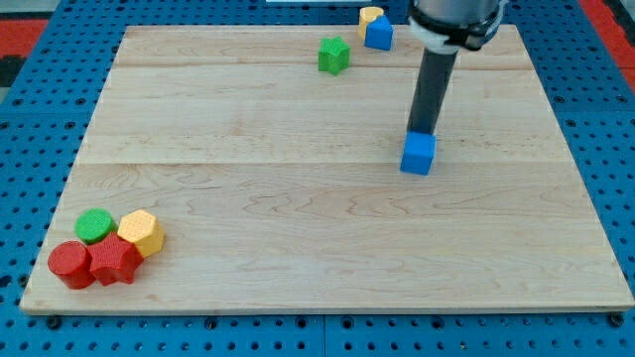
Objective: Move the blue cube to the bottom right
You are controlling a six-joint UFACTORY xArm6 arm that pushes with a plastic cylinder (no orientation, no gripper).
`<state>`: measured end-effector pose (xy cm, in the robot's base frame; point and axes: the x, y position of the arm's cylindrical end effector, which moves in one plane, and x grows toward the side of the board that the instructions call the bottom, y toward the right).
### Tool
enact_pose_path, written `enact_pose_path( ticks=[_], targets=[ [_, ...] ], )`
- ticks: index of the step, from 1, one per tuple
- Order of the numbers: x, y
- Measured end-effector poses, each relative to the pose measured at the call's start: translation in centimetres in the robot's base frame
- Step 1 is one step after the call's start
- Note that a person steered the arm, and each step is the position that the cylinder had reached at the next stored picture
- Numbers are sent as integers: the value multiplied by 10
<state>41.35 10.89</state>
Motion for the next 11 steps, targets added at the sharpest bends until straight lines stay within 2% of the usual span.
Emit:
enact_pose_path(
  ticks=[2, 4, 5, 7, 8, 11],
  targets=[
    [61, -20],
    [120, -73],
    [132, -59],
    [85, 7],
    [77, 39],
    [120, 58]
  ],
)
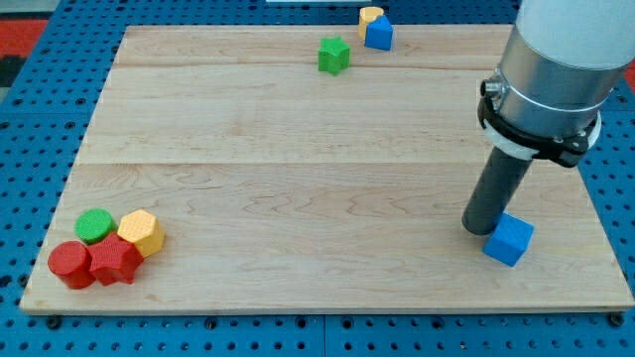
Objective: Move the blue cube to the bottom right
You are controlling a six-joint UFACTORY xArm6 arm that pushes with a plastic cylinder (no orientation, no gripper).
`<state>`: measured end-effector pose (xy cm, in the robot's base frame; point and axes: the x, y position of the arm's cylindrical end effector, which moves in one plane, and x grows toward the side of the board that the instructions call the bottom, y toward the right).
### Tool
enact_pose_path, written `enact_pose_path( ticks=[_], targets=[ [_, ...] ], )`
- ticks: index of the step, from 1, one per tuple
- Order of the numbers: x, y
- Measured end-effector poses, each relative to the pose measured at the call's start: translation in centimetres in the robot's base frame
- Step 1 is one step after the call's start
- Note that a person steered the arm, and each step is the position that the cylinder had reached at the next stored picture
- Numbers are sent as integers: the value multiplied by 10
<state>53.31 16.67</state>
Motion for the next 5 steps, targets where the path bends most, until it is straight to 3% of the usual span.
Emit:
enact_pose_path(
  ticks=[5],
  targets=[
    [-2, 62]
  ],
)
